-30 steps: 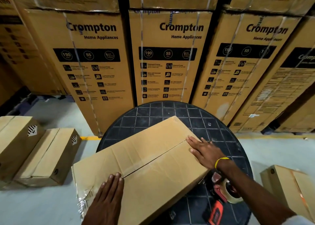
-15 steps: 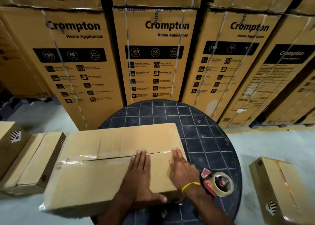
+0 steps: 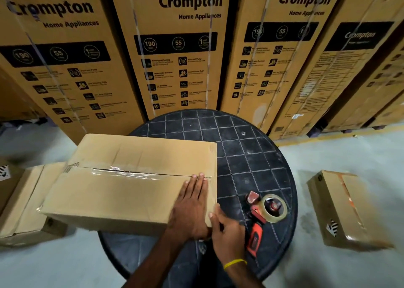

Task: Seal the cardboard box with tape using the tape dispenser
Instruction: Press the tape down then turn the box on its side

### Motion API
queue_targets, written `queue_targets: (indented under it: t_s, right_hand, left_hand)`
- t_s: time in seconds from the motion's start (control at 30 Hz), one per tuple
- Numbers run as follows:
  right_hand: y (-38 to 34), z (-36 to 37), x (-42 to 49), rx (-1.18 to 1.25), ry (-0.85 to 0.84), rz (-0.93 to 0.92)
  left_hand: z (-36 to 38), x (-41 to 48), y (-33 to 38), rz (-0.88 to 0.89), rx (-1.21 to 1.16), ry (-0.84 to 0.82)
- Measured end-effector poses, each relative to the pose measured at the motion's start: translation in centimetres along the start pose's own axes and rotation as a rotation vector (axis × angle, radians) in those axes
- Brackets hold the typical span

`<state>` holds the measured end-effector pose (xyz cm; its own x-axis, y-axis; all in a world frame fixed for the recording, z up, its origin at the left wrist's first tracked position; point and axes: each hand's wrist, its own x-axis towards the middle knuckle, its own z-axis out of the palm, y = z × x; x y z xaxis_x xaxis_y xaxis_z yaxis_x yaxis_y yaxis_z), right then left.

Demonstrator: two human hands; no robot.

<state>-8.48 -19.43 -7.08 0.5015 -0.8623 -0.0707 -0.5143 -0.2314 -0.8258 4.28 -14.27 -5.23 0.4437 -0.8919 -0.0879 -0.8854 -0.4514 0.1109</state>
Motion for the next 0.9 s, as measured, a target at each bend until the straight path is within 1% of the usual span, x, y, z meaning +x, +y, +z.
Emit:
queue_targets:
  t_s: [0.03,0.13,0.23,0.33,0.47,0.57,0.63,0.77,0.9]
  right_hand:
    - [0.1,-0.1,-0.7,-0.008,-0.008,-0.024]
    - [0.7,-0.2,-1.9,0.044,-0.042,-0.018]
    - [-0.1,0.2,-0.9,0.1,-0.035,-0.027]
    - [-1.9,0.9,3.3,0.061,-0.04,-0.054]
    - [-5.0,2.6,11.6,0.005,-0.066,-0.057]
    - [-6.8,3.4,17.4,-0.016,-0.109,-0.008]
    - [-7.5,3.6,19.7,-0.022,-0.108,0.005]
    - [-6.9,3.5,18.3,-0.113,-0.15,-0.024]
    - [-4.1,2.3,11.7,-0.149,-0.172,-0.115]
  left_hand:
    - [0.0,0.0,0.0,0.001,0.003,-0.009]
    - [0.1,0.1,-0.1,0.018,0.009,-0.047]
    - [0.3,0.3,-0.3,0.022,-0.003,-0.019]
    - [0.6,0.4,-0.6,0.045,-0.011,-0.023]
    - [0.4,0.4,-0.9,0.06,0.008,-0.038]
    - [0.5,0.4,-1.1,0.063,0.016,-0.028]
    - [0.5,0.4,-1.2,0.067,0.006,-0.03]
    - [0.7,0.5,-1.1,0.06,0.006,-0.02]
    - [1.3,0.6,-1.2,0.048,-0.024,0.008]
